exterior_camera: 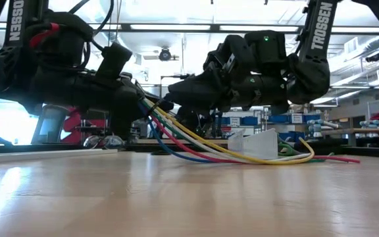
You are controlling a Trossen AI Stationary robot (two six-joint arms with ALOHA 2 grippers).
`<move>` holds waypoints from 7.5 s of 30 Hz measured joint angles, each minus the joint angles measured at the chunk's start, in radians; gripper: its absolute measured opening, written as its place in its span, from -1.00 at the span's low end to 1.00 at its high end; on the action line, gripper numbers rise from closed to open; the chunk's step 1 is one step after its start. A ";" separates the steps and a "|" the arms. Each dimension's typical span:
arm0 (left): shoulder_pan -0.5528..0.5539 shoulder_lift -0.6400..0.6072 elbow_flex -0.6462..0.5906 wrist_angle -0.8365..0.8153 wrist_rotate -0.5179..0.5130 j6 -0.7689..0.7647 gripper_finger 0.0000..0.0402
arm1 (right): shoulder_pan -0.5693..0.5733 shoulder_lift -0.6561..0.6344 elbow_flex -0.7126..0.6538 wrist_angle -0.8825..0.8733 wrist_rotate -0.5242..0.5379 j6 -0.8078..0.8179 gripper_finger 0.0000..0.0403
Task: Ziptie cables
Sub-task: Wrap the cable wires with black zip tie
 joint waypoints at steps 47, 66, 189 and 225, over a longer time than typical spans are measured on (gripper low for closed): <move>0.007 0.000 0.033 -0.076 -0.030 -0.011 -0.98 | -0.044 0.001 -0.001 -0.005 -0.045 -0.005 -0.64; 0.007 -0.001 0.033 -0.074 -0.025 -0.015 -0.90 | -0.047 0.001 0.033 -0.037 -0.050 -0.043 -0.99; -0.087 -0.236 -0.382 -0.031 0.211 -0.629 -0.39 | -0.053 0.000 0.061 -0.198 -0.083 -0.083 -1.00; 0.058 -1.043 -0.069 -1.247 0.184 -0.438 -0.54 | -0.093 -0.421 -0.309 -0.391 -0.017 -0.182 -1.00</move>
